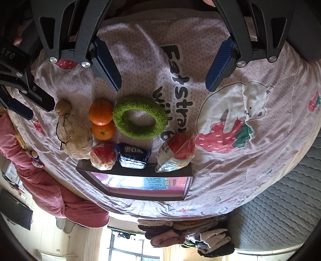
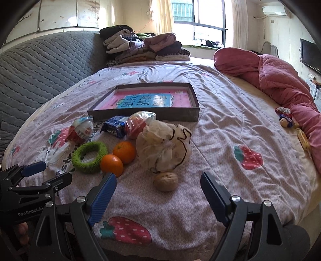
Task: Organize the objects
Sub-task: 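Close left tool on green fuzzy ring while right tool grasps the walnut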
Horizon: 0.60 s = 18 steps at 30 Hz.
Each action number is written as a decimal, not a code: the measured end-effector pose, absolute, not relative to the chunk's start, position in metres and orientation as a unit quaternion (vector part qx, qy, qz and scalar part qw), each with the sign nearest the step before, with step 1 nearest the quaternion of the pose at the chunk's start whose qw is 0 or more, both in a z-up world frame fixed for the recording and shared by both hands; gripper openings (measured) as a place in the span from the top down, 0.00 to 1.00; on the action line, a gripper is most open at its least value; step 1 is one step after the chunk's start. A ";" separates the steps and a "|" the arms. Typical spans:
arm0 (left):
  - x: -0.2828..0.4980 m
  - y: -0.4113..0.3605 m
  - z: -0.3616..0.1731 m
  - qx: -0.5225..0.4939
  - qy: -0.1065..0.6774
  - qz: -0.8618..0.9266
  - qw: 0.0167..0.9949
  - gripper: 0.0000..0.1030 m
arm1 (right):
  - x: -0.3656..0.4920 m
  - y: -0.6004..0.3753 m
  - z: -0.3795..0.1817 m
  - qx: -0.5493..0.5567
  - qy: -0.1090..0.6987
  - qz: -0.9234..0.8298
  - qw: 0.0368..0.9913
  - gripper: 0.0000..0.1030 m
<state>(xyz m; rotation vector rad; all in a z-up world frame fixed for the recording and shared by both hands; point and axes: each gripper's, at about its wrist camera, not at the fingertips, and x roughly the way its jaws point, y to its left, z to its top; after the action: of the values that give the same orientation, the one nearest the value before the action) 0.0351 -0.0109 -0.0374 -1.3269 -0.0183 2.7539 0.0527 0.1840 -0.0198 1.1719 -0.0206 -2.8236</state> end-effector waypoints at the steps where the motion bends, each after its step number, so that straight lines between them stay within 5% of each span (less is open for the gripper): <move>1: 0.034 -0.011 -0.038 -0.434 -0.010 0.900 0.043 0.16 | 0.052 0.184 -0.021 0.385 -0.008 -0.922 0.042 0.17; 18: -0.007 -0.023 -0.052 -0.452 -0.065 0.889 0.022 0.16 | 0.038 0.193 -0.039 0.401 -0.018 -0.916 0.029 0.18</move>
<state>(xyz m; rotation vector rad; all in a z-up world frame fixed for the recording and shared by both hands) -0.0072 -0.0235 -0.0518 -1.4011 -0.2002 2.7544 0.0376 0.1933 -0.0393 1.2362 -0.0548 -2.8246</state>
